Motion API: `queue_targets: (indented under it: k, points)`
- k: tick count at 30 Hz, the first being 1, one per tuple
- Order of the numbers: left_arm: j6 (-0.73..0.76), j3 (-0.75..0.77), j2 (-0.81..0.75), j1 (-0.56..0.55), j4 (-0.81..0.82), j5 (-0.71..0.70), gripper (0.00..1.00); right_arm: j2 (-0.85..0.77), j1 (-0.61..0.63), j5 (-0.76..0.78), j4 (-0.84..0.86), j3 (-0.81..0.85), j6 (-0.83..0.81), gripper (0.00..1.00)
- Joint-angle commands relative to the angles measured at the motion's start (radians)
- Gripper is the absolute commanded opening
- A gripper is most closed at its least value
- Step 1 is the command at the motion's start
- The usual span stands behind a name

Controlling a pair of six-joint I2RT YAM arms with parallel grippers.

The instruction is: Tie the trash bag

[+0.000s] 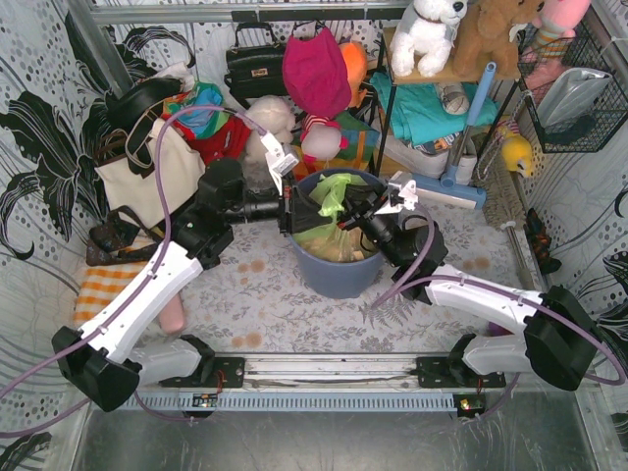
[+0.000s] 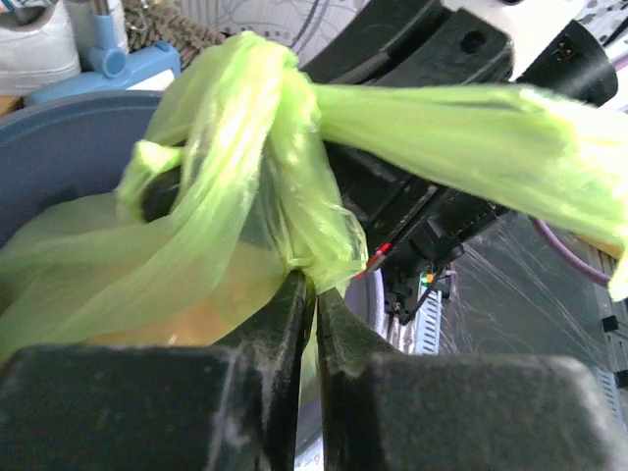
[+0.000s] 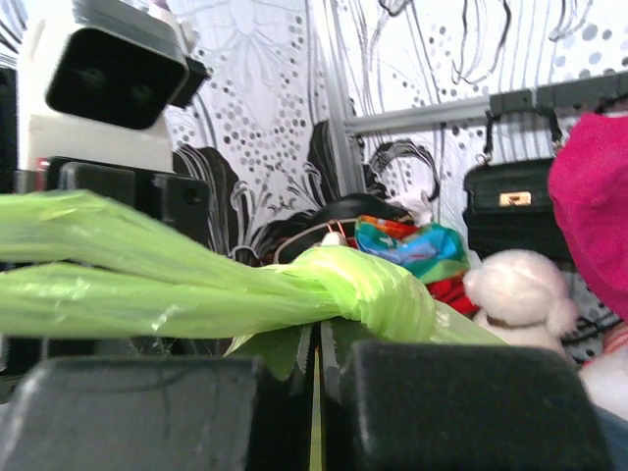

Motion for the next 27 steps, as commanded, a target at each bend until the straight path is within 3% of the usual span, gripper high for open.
queue_targets:
  k: [1,8,13,27]
  points:
    - [0.062,-0.002,-0.054,-0.004,-0.069,-0.139,0.24,0.009,-0.002,-0.109,0.201,-0.021,0.025,0.0]
    - [0.087,-0.049,-0.183,-0.004,-0.051,-0.439,0.52,0.016,-0.003,-0.148,0.232,-0.026,0.025,0.0]
    - [0.148,-0.08,-0.235,-0.004,0.024,-0.571,0.59,0.017,-0.003,-0.154,0.228,-0.021,0.028,0.0]
    - [0.273,-0.073,-0.101,-0.004,0.193,-0.331,0.65,0.016,-0.003,-0.167,0.208,-0.005,0.02,0.0]
